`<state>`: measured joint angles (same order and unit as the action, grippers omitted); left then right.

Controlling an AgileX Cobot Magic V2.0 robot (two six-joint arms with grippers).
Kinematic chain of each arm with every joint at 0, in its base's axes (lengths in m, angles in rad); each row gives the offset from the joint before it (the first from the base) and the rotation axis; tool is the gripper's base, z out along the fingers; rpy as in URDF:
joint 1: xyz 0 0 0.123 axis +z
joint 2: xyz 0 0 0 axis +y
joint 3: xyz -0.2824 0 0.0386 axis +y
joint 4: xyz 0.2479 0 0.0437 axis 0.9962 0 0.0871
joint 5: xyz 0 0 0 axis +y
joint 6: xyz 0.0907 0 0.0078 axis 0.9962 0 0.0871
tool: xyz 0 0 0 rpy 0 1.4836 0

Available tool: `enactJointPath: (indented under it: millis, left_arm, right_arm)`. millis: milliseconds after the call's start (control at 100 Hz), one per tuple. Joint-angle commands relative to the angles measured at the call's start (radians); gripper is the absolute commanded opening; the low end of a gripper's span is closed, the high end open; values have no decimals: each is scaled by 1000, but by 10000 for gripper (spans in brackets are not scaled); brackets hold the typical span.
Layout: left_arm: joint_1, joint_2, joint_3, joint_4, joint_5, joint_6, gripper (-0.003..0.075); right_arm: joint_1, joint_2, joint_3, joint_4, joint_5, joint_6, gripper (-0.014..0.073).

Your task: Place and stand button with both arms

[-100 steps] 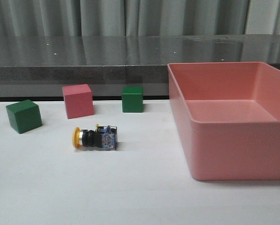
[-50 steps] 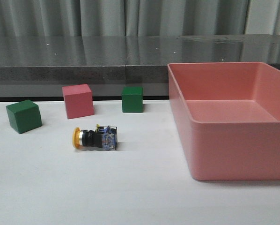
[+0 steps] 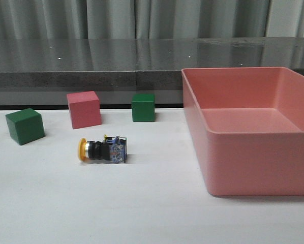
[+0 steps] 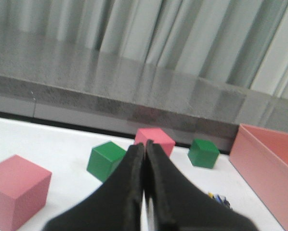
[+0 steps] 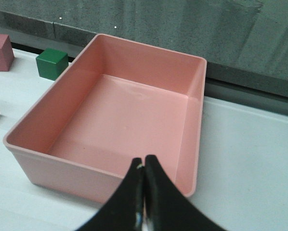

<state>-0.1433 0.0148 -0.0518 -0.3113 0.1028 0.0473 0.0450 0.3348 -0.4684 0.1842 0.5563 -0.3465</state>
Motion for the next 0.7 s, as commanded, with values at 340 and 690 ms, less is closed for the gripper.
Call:
enactJointPath:
  millis: [340, 690]
  left_arm:
    - [2, 768, -638, 122, 489, 266, -19]
    - [2, 1255, -958, 35, 674, 583, 368]
  right_arm:
    - [-9, 5, -17, -14, -86, 5, -61]
    - [-9, 5, -11, -14, -78, 5, -61]
